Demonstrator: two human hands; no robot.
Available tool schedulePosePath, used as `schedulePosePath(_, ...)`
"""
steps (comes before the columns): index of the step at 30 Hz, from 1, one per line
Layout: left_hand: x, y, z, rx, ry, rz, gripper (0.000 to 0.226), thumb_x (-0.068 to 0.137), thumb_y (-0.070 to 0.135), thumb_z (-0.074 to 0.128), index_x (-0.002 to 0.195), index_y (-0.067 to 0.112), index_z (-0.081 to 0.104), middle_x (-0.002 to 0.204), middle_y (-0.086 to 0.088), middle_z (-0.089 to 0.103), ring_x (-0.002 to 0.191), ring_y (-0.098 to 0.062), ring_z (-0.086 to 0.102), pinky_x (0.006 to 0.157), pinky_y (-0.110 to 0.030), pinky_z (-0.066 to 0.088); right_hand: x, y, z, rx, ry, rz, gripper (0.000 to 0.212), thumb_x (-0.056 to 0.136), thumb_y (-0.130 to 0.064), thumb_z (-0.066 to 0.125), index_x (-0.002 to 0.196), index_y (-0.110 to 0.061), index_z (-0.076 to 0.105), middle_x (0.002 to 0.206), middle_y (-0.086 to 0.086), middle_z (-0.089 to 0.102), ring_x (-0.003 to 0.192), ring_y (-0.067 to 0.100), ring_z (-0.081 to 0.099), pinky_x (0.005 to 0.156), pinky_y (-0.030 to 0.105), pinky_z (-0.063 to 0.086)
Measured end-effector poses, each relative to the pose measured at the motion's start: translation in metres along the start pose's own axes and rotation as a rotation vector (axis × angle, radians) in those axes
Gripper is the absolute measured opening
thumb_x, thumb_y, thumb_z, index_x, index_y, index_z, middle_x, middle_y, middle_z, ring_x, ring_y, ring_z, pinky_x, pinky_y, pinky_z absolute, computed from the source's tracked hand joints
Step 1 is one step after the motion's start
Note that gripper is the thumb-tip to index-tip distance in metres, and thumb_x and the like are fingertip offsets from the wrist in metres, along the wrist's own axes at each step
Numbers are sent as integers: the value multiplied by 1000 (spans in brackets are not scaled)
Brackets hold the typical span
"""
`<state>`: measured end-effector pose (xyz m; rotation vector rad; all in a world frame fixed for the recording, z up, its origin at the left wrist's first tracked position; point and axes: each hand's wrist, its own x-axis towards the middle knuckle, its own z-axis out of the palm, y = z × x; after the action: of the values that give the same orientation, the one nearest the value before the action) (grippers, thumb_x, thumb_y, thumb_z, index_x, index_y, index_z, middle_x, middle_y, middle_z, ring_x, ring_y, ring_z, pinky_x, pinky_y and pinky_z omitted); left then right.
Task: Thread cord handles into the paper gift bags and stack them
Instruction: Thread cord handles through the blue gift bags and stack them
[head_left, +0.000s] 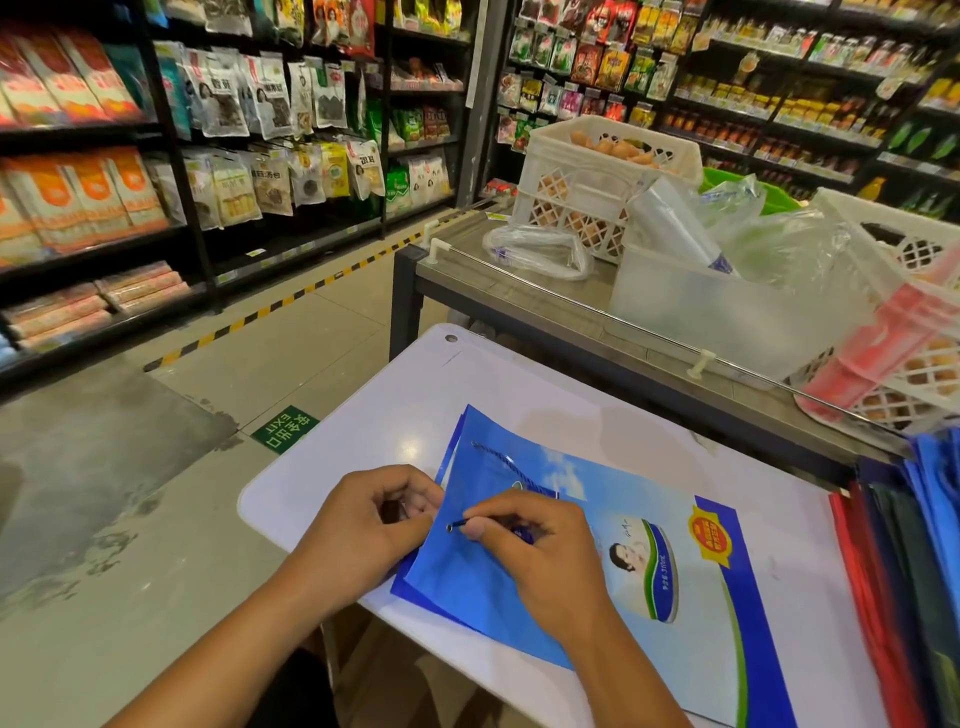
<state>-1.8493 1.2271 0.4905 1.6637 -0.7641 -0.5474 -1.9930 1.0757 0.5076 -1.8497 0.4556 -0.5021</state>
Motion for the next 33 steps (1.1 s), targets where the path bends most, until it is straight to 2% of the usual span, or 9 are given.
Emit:
schedulePosePath(3,-1,2,0,-16,-15,10,14,91,8,77,92,22,81,80,-1,71,76,-16,66,74,-35,58,-1,-1,0,-2,-14,-8,13,89,-10,79,89,-22,84,88,-9,78,88,14,72,79,20,54)
schedulePosePath(7,-1,4,-2,-28,-34,2,14,92,9,76,95,22,81,87,-2,75,84,-21,70,80,-39,63,0,-1,-1,31,-14,-16,12,88,-8,79,89,-19,85,88,-7,79,89,15,73,82,27,57)
schedulePosePath(10,-1,5,-3,-11,-38,-1,18,91,8,76,94,25,81,88,-1,75,86,-22,70,82,-43,63,0,-1,0,24,-23,-24,13,88,-8,79,90,-19,85,88,-8,79,89,15,73,82,25,57)
schedulePosePath(13,-1,6,-4,-2,-71,6,23,91,6,77,93,29,81,89,-1,76,86,-20,71,80,-38,63,-1,1,2,-23,-37,-63,13,88,-7,80,90,-20,85,86,-10,76,87,13,72,78,19,54)
schedulePosePath(16,-1,6,-7,21,-134,22,28,90,5,77,101,30,80,96,-1,75,91,-23,70,80,-37,62,-2,1,4,-54,-49,-68,12,87,-9,81,87,-20,83,84,-11,74,86,12,70,77,16,52)
schedulePosePath(21,-4,2,-1,194,-165,87,22,88,6,71,97,26,72,86,5,68,77,-13,59,67,-28,51,-2,2,6,-98,-76,-55,12,86,-12,82,86,-24,80,86,-12,73,88,13,70,80,18,52)
schedulePosePath(26,-7,3,-2,159,-156,79,16,90,8,76,85,23,75,84,1,67,79,-18,63,70,-38,55,-3,0,2,-59,-72,-34,15,83,-12,85,90,-24,79,89,-10,72,89,14,68,81,19,53)
schedulePosePath(29,-8,4,-6,109,-209,57,16,91,2,73,90,17,77,86,-7,71,83,-24,68,77,-47,58,-3,-1,1,-58,-106,-50,19,83,-9,84,94,-24,78,92,-9,71,88,14,68,81,18,53)
schedulePosePath(33,-9,7,-8,83,-232,61,17,91,-1,71,93,15,77,87,-12,71,85,-29,68,79,-47,58,-3,-1,-1,-33,-99,-64,19,83,-7,82,94,-22,78,97,-7,70,88,17,66,80,22,53)
